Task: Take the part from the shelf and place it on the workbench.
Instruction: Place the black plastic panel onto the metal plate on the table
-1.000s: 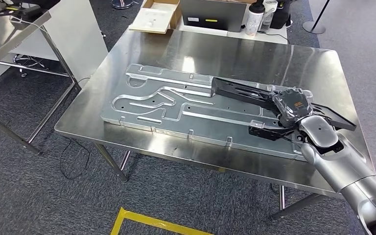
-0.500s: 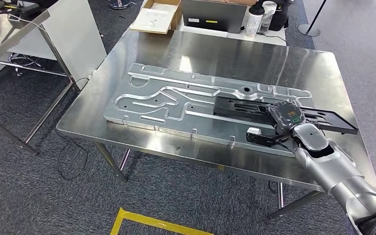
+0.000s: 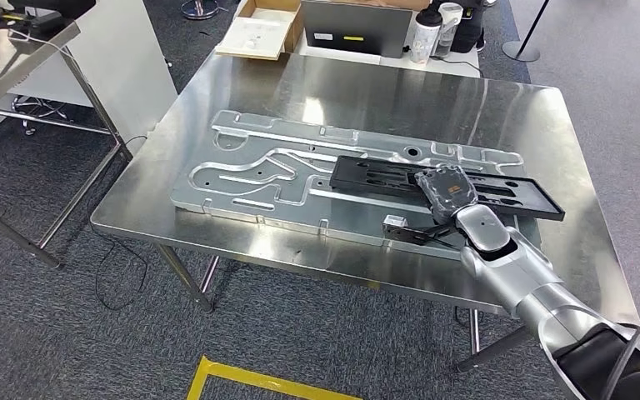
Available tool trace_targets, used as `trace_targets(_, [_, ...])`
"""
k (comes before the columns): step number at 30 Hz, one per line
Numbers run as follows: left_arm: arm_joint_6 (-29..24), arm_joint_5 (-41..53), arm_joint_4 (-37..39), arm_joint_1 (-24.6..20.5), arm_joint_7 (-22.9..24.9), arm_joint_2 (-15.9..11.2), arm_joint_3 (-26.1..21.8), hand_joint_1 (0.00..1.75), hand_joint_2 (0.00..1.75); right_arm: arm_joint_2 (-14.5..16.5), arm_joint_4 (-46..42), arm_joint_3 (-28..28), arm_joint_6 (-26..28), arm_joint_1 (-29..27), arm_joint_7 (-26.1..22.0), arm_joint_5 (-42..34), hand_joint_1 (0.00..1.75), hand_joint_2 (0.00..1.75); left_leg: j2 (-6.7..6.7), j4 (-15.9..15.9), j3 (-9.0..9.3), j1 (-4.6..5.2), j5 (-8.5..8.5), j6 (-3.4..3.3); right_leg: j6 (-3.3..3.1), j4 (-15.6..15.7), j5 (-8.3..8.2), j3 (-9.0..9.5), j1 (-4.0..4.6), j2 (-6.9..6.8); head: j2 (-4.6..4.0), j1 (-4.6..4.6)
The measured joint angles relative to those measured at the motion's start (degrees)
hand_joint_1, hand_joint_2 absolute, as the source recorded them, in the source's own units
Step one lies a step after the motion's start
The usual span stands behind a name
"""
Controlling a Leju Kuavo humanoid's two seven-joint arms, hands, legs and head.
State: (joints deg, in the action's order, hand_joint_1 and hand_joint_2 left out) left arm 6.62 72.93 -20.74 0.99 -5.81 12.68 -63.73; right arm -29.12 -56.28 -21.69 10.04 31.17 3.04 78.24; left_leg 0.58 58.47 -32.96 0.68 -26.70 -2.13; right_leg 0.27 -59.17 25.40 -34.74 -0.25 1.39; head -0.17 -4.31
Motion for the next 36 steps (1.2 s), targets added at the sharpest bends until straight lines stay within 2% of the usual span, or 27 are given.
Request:
trace_targets(4, [0.1,0.6,-0.6,0.2,0.0,0.5,-0.1,0.00,1.75,1.4,0.5,-1.6,-0.5,1.2,0.0,0.0,0.00,0.00,-0.03,0.0,0.09,-0.07,0.06,0.09,-0.02,0.0,-0.01,0.01,0.05,-0.02,0.00,-0.01])
trace_targets(9, [0.4,1.1,-1.3,0.3,0.2,0.7,-0.2,0.00,1.75,2.4,1.0,-3.2,-0.8,1.4,-0.1,-0.1,0.00,0.00,-0.06,0.0,0.07,-0.10,0.08,0.13,-0.03,0.0,-0.01,-0.01,0.07,-0.04,0.00,0.00])
trace_targets(13, [1.6,0.9,-1.7,0.4,0.7,1.1,-0.9,0.00,0.00,2.9,1.2,-3.8,-0.6,1.6,-0.2,-0.6,0.00,0.00,-0.06,0.0,0.03,-0.10,0.07,0.13,-0.04,0.0,-0.01,-0.01,0.07,-0.05,0.00,0.00])
trace_targets(19, [2.1,1.3,-1.8,0.5,0.8,1.4,-1.5,0.00,0.00,3.1,0.7,-4.6,0.2,1.9,-0.2,-0.8,0.00,0.00,-0.07,0.0,-0.05,-0.10,0.05,0.12,-0.03,0.0,-0.01,0.00,0.05,-0.08,0.00,0.01])
trace_targets(26, [2.5,2.9,-1.8,0.5,0.7,1.5,-2.5,0.00,0.00,3.1,-4.1,-5.5,0.3,1.3,0.1,-0.7,0.00,0.00,-0.07,0.0,0.20,-0.10,0.08,0.14,-0.04,0.0,-0.01,-0.05,0.06,-0.09,0.00,0.01])
trace_targets(32, [2.5,4.8,-1.8,0.5,0.8,1.7,-2.6,0.00,0.00,0.8,-9.9,-5.4,0.6,-3.4,1.0,-1.1,0.00,0.00,-0.31,0.0,0.12,-0.09,0.08,0.14,-0.04,0.0,0.02,-0.08,0.05,-0.35,0.00,0.01])
trace_targets(36, [2.5,5.0,-1.8,0.4,0.6,1.7,-2.8,0.00,0.00,-0.4,-11.5,-4.7,0.5,-4.5,0.9,-1.1,0.00,0.00,-0.29,0.0,0.10,-0.07,0.05,0.11,-0.04,0.0,0.02,-0.10,0.05,-0.33,0.00,0.01])
